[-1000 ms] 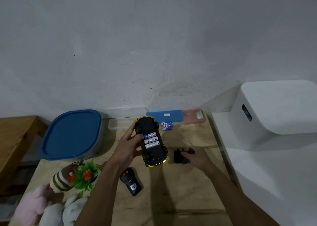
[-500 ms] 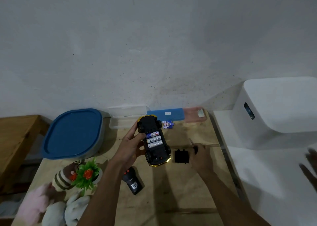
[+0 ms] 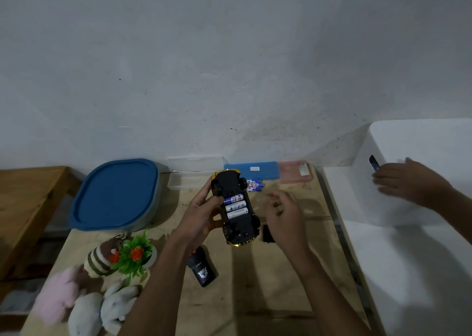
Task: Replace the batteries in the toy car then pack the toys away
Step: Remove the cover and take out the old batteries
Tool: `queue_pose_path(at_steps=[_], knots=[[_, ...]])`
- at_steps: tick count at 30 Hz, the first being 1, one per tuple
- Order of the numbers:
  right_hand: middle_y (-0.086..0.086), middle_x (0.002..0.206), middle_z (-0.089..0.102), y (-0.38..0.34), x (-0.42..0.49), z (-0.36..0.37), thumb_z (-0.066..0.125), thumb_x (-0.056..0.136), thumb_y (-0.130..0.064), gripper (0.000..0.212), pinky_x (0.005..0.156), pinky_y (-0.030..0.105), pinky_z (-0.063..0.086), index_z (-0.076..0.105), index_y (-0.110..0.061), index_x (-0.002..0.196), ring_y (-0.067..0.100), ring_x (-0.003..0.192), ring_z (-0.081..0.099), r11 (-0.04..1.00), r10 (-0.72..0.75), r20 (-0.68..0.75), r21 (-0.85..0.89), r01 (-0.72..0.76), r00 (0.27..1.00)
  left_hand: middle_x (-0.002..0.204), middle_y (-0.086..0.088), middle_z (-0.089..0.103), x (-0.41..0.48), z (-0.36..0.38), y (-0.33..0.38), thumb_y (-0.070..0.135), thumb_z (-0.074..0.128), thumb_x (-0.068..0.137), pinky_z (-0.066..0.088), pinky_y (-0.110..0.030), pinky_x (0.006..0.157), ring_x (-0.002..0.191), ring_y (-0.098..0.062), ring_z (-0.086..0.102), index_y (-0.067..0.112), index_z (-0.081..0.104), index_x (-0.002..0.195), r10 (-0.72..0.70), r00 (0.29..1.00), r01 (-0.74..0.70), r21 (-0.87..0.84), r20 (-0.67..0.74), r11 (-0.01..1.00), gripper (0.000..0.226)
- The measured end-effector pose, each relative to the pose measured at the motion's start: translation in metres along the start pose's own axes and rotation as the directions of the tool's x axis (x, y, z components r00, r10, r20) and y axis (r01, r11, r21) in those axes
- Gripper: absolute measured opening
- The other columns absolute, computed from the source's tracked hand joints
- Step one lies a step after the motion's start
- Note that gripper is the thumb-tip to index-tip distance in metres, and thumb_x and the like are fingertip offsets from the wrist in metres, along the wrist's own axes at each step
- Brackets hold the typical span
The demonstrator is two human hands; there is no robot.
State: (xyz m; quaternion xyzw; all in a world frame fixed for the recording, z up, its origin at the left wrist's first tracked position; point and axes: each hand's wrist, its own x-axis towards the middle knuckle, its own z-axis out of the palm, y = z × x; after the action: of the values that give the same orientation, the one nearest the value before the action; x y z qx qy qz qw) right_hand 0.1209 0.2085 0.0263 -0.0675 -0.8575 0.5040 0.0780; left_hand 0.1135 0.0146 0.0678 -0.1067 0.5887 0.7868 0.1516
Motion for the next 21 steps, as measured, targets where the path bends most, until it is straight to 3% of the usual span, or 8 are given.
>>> queue_pose_path(at_steps=[3, 8, 13, 18, 21], knots=[[-0.01, 0.102, 0.056, -0.032, -0.007, 0.009, 0.06, 0.092, -0.037, 0.018, 0.07, 0.027, 0.054, 0.065, -0.031, 0.109, 0.002, 0.081, 0.056, 0.995, -0.077, 0.108, -0.049, 0.083, 0.991, 0.113, -0.008, 0.069, 0.0, 0.002, -0.002, -0.001, 0.056, 0.092, 0.056, -0.047, 0.081, 0.095, -0.03, 0.057, 0.047, 0.057, 0.13, 0.026, 1.0, -0.026, -0.002, 0.003, 1.0, 0.061], [-0.007, 0.103, 0.057, -0.038, -0.006, 0.02, 0.06, 0.091, -0.039, 0.021, 0.068, 0.023, 0.05, 0.063, -0.028, 0.109, 0.009, 0.085, 0.058, 0.99, -0.035, 0.113, -0.13, 0.05, 0.993, 0.125, -0.01, 0.067, -0.003, 0.001, -0.005, -0.004, 0.058, 0.092, 0.05, -0.058, 0.095, 0.105, -0.031, 0.061, 0.045, 0.051, 0.137, 0.069, 0.998, -0.068, 0.056, -0.007, 0.996, 0.067], [-0.005, 0.105, 0.057, -0.04, -0.01, 0.025, 0.063, 0.09, -0.034, 0.019, 0.07, 0.024, 0.05, 0.063, -0.023, 0.105, 0.008, 0.089, 0.058, 0.995, 0.019, 0.101, -0.102, -0.009, 0.995, 0.128, 0.001, 0.067, -0.005, 0.001, -0.01, -0.002, 0.062, 0.091, 0.058, -0.043, 0.084, 0.11, -0.025, 0.066, 0.041, 0.046, 0.143, 0.106, 0.994, -0.102, 0.107, -0.028, 0.989, 0.07], [-0.005, 0.107, 0.057, -0.042, -0.01, 0.024, 0.065, 0.088, -0.03, 0.013, 0.08, 0.032, 0.054, 0.063, -0.024, 0.099, 0.009, 0.098, 0.057, 0.997, 0.073, 0.11, -0.009, -0.073, 0.991, 0.126, 0.007, 0.068, -0.007, 0.003, -0.011, -0.003, 0.062, 0.091, 0.059, -0.04, 0.083, 0.106, -0.019, 0.067, 0.05, 0.048, 0.136, 0.123, 0.992, -0.119, 0.116, -0.03, 0.986, 0.07], [-0.004, 0.107, 0.055, -0.044, -0.009, 0.025, 0.064, 0.087, -0.029, 0.013, 0.074, 0.024, 0.05, 0.06, -0.023, 0.098, 0.008, 0.095, 0.056, 0.993, 0.117, 0.13, 0.016, -0.12, 0.985, 0.121, 0.01, 0.069, -0.008, 0.005, -0.012, -0.004, 0.06, 0.092, 0.058, -0.033, 0.077, 0.103, -0.016, 0.067, 0.052, 0.048, 0.132, 0.129, 0.991, -0.125, 0.121, -0.029, 0.985, 0.07]])
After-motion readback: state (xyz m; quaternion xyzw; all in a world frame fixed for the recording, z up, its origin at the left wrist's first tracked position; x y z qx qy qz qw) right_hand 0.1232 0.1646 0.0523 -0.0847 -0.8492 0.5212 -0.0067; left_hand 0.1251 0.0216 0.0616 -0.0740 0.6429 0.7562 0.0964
